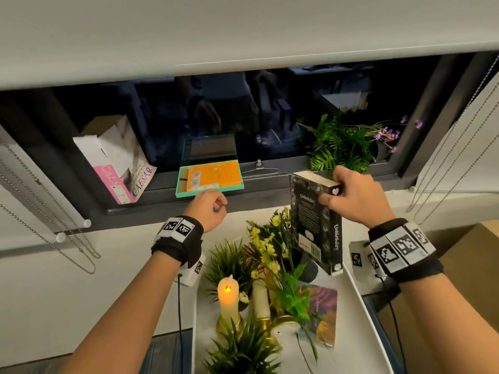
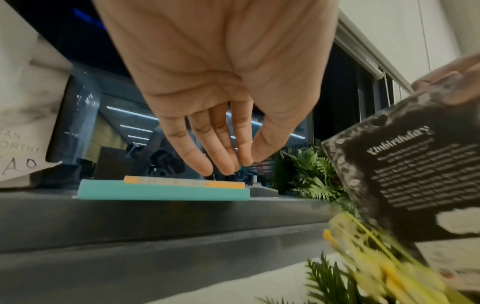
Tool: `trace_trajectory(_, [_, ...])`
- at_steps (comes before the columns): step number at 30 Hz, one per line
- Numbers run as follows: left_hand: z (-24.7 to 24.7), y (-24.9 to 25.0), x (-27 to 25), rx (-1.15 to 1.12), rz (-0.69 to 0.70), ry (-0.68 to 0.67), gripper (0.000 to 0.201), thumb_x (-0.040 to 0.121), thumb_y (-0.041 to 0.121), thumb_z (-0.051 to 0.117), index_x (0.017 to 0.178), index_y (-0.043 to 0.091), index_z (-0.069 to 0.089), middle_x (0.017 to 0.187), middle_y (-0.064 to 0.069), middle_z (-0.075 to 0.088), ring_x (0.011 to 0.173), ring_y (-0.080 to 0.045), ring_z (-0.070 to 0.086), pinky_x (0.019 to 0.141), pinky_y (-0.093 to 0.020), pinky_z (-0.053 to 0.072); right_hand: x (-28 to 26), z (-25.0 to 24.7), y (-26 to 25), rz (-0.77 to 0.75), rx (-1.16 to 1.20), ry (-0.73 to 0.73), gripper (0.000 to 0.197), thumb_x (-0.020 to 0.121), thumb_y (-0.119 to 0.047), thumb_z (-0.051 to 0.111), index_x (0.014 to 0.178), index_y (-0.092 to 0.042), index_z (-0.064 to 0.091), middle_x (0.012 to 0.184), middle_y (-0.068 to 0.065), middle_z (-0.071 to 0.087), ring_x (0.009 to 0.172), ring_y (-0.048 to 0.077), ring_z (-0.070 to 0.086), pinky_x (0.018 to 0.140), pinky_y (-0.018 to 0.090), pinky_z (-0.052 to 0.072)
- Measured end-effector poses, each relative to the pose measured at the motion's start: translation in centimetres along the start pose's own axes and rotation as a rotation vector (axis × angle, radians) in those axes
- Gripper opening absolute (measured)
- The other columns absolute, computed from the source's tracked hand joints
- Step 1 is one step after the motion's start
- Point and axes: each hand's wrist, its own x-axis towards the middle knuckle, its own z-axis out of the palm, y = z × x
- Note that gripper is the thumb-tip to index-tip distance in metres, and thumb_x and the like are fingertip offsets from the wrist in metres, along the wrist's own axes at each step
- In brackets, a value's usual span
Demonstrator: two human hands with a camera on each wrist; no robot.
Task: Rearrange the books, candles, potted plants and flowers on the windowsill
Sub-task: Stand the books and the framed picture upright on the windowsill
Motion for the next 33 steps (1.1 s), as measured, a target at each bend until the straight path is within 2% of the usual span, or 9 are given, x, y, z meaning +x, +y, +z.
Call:
trace_trajectory(6, [-3.2, 0.6, -0.4, -0.09, 0.066, 0.122, 0.016, 0.087, 0.009, 0.06, 0.102, 0.013, 0.062, 0.105, -0.002, 0.06, 0.095, -0.01, 0.056, 0.084, -0.036, 0.054, 2.5, -1.6, -6.6, -0.109, 0.164, 0.196, 0.032, 0.077, -0.036, 0.065, 0.084, -0.017, 0.041, 0.065, -0.008, 0.052, 0.071, 0.026, 0.052, 0.065, 0.031, 0.032])
trace_trajectory(9, [-4.6, 0.3, -0.6, -0.129, 0.085, 0.179, 0.023, 0.086, 0.015, 0.063, 0.109, 0.013, 0.06, 0.105, -0.003, 0.061, 0.092, -0.015, 0.06, 0.084, -0.038, 0.054, 4.5, -1.3, -10.0, -0.159, 0.254, 0.213, 0.032, 0.079, -0.038, 0.064, 0.087, -0.016, 0.042, 0.067, -0.008, 0.053, 0.074, 0.024, 0.054, 0.065, 0.031, 0.036])
trace_trajectory(12, [-5.5, -0.5, -0.6, -0.184, 0.061, 0.194, 0.035, 0.084, 0.026, 0.067, 0.117, 0.021, 0.056, 0.108, 0.004, 0.061, 0.093, -0.01, 0.061, 0.085, -0.036, 0.054, 6.7, -0.2, -13.5, -0.206, 0.339, 0.208, 0.032, 0.079, -0.037, 0.064, 0.09, -0.015, 0.044, 0.076, -0.002, 0.06, 0.073, 0.022, 0.055, 0.065, 0.03, 0.038])
trace_trajectory(15, [-6.0, -1.7, -0.6, -0.254, 0.002, 0.176, 0.055, 0.081, 0.031, 0.071, 0.13, 0.026, 0.047, 0.117, 0.005, 0.059, 0.097, -0.007, 0.061, 0.088, -0.037, 0.054, 8.7, 1.7, -17.2, -0.229, 0.403, 0.167, 0.03, 0.081, -0.036, 0.064, 0.091, -0.017, 0.042, 0.079, -0.004, 0.059, 0.072, 0.018, 0.055, 0.065, 0.026, 0.035])
trace_trajectory(18, [-6.6, -3.5, -0.2, -0.248, -0.07, 0.191, 0.075, 0.078, 0.037, 0.073, 0.142, 0.03, 0.033, 0.126, 0.006, 0.053, 0.101, -0.006, 0.059, 0.089, -0.035, 0.054, 10.5, 4.1, -20.9, -0.237, 0.453, 0.13, 0.032, 0.082, -0.037, 0.063, 0.102, -0.016, 0.048, 0.086, -0.002, 0.062, 0.081, 0.02, 0.062, 0.069, 0.025, 0.04])
trace_trajectory(20, [-7.1, -4.7, 0.1, -0.236, -0.111, 0.214, 0.08, 0.078, 0.037, 0.073, 0.144, 0.03, 0.028, 0.132, 0.003, 0.051, 0.106, -0.008, 0.058, 0.091, -0.037, 0.054, 11.3, 5.8, -23.3, -0.257, 0.459, 0.123, 0.043, 0.081, -0.038, 0.062, 0.114, -0.015, 0.049, 0.096, 0.005, 0.066, 0.091, 0.026, 0.064, 0.076, 0.029, 0.049])
trace_trajectory(22, [-7.7, -5.9, 0.4, -0.227, -0.144, 0.229, 0.083, 0.077, 0.034, 0.074, 0.145, 0.027, 0.027, 0.135, -0.001, 0.05, 0.112, -0.012, 0.056, 0.093, -0.039, 0.052, 11.9, 7.3, -25.6, -0.275, 0.468, 0.126, 0.045, 0.081, -0.038, 0.061, 0.116, -0.015, 0.046, 0.099, 0.008, 0.067, 0.092, 0.03, 0.065, 0.081, 0.04, 0.054])
trace_trajectory(29, [-9.0, -9.9, 1.3, -0.231, -0.274, 0.365, 0.068, 0.081, 0.021, 0.071, 0.14, 0.02, 0.037, 0.131, -0.005, 0.056, 0.118, -0.019, 0.056, 0.097, -0.042, 0.05, 13.0, 12.4, -31.4, -0.332, 0.454, 0.071, 0.046, 0.084, -0.039, 0.06, 0.12, -0.014, 0.044, 0.094, 0.01, 0.066, 0.087, 0.032, 0.064, 0.075, 0.035, 0.051])
trace_trajectory(33, [-8.2, -12.3, 1.1, -0.204, -0.341, 0.349, 0.048, 0.086, 0.014, 0.066, 0.13, 0.013, 0.05, 0.122, -0.006, 0.063, 0.11, -0.018, 0.061, 0.096, -0.032, 0.049, 13.5, 15.6, -32.2, -0.372, 0.44, -0.105, 0.042, 0.082, -0.041, 0.065, 0.109, -0.015, 0.045, 0.092, 0.007, 0.064, 0.086, 0.028, 0.064, 0.072, 0.036, 0.054])
